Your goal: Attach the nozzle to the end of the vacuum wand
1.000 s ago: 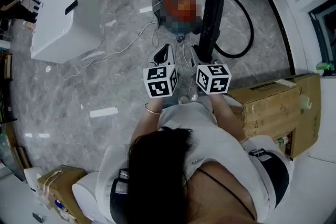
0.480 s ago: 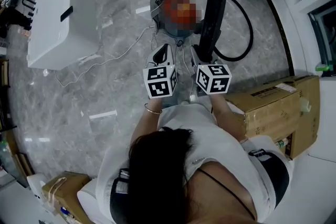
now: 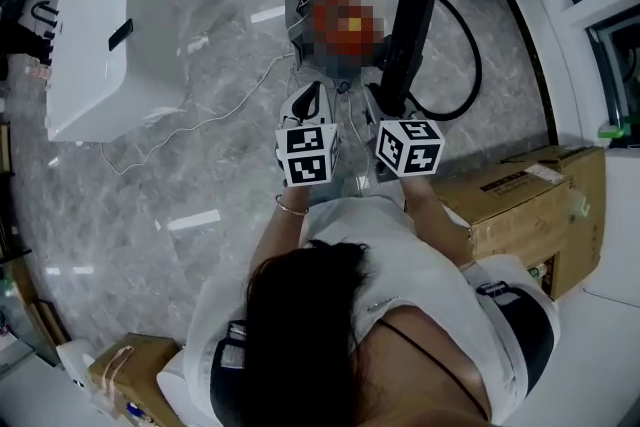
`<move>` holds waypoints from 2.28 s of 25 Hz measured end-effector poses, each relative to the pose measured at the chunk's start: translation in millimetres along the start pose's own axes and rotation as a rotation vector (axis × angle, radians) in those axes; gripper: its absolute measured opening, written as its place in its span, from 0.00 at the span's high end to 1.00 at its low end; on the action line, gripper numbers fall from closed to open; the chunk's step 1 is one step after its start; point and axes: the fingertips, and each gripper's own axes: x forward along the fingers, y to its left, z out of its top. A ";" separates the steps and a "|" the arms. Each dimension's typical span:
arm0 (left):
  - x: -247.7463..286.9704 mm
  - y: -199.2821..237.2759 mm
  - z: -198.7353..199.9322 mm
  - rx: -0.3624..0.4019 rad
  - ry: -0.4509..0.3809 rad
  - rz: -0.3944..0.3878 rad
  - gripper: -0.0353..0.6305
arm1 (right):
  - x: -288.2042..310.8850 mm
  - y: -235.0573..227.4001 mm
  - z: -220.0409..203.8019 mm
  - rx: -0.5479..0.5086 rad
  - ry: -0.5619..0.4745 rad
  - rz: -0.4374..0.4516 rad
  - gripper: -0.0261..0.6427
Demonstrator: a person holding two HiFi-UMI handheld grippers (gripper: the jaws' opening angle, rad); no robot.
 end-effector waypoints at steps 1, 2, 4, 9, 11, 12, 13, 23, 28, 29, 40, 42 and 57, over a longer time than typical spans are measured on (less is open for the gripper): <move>3.9 3.8 2.4 0.003 0.000 -0.001 0.94 | 4.0 -0.5 2.4 0.000 0.003 -0.004 0.89; 7.6 7.3 5.2 0.005 -0.002 -0.002 0.94 | 7.6 -1.3 5.0 0.000 0.006 -0.008 0.89; 14.0 13.0 10.6 0.018 -0.005 -0.007 0.94 | 13.8 -3.7 10.4 0.004 0.007 -0.021 0.89; 30.5 24.8 22.5 0.040 -0.007 -0.049 0.94 | 31.1 -6.4 26.1 0.006 -0.002 -0.055 0.89; 37.8 30.7 26.2 0.035 -0.002 -0.064 0.94 | 38.6 -6.6 32.0 0.009 -0.010 -0.069 0.89; 41.8 34.0 27.7 0.043 0.003 -0.068 0.94 | 42.0 -7.6 34.5 0.012 -0.013 -0.077 0.89; 45.9 37.1 29.1 0.056 0.008 -0.072 0.94 | 45.0 -9.2 36.6 0.018 -0.015 -0.085 0.89; 84.5 63.9 47.5 0.110 0.020 -0.130 0.94 | 71.8 -21.9 61.1 0.067 -0.060 -0.153 0.89; 97.7 66.0 47.7 0.123 0.041 -0.162 0.94 | 77.2 -18.9 66.1 0.078 -0.064 -0.169 0.89; 99.8 65.5 47.8 0.130 0.041 -0.168 0.94 | 78.6 -18.9 66.4 0.080 -0.065 -0.172 0.89; 123.6 62.0 43.0 0.207 0.050 -0.172 0.94 | 81.0 -36.2 67.7 0.115 -0.082 -0.191 0.89; 128.2 66.5 39.7 0.214 0.060 -0.167 0.94 | 85.9 -37.8 69.3 0.114 -0.084 -0.192 0.89; 189.4 56.3 55.7 0.338 0.053 -0.199 0.94 | 125.0 -69.4 95.5 0.103 -0.071 -0.133 0.89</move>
